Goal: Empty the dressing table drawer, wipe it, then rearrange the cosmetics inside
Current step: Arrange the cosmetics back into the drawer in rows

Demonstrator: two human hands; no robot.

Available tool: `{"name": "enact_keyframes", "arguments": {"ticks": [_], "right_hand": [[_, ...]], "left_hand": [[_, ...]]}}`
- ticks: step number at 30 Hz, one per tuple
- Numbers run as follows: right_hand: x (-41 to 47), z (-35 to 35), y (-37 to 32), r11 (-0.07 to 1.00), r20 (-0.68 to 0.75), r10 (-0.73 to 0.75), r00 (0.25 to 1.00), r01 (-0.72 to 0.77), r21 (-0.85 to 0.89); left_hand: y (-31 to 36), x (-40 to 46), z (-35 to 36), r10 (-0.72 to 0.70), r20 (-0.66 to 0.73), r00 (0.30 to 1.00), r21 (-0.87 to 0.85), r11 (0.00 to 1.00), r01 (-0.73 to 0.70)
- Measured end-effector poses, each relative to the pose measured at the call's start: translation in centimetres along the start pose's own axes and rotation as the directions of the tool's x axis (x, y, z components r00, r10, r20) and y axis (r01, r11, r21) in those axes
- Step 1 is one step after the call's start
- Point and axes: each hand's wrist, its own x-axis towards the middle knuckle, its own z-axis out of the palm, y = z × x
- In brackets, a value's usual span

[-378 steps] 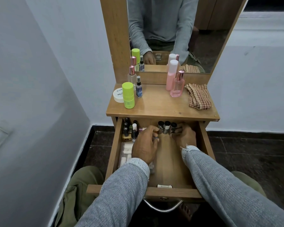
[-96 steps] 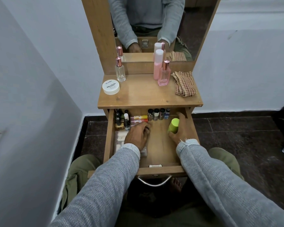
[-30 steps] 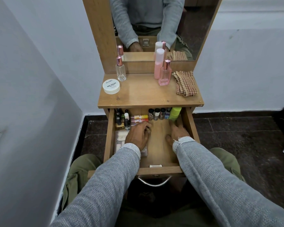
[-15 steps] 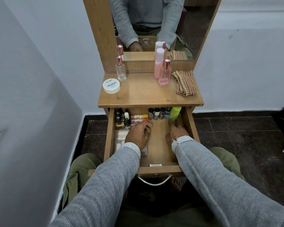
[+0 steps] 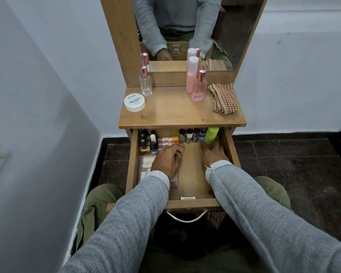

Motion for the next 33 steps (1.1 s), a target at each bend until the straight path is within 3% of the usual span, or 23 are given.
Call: {"name": "enact_keyframes", "arguments": {"ticks": [3, 10, 16, 27, 30, 33], "right_hand": [[0.1, -0.1, 0.0, 0.998, -0.01, -0.007, 1.0, 0.007, -0.057], [0.3, 0.1, 0.4, 0.999, 0.04, 0.039, 0.998, -0.039, -0.004], [0.2, 0.2, 0.4, 0.999, -0.039, 0.003, 0.999, -0.005, -0.047], [-0.2, -0.1, 0.3, 0.998, -0.039, -0.029, 0.999, 0.027, -0.056], [-0.4, -0.3, 0.2, 0.989, -0.198, -0.145, 0.969, 0.141, -0.033], [-0.6, -0.5, -0.3, 0.95, -0.388, -0.296, 0.873, 0.31, -0.029]], "left_hand": [[0.0, 0.0, 0.0, -0.002, -0.001, 1.0, 0.003, 1.0, 0.002], [-0.1, 0.0, 0.1, -0.005, 0.002, 1.0, -0.007, 1.0, 0.005], [-0.1, 0.0, 0.1, -0.003, 0.005, 1.0, 0.007, 1.0, 0.003], [0.4, -0.1, -0.1, -0.025, 0.005, 1.0, 0.016, 1.0, 0.024], [0.7, -0.2, -0.3, -0.024, -0.005, 1.0, 0.021, 1.0, 0.024], [1.0, -0.1, -0.6, -0.024, -0.058, 0.998, -0.029, 0.999, 0.022]]}}
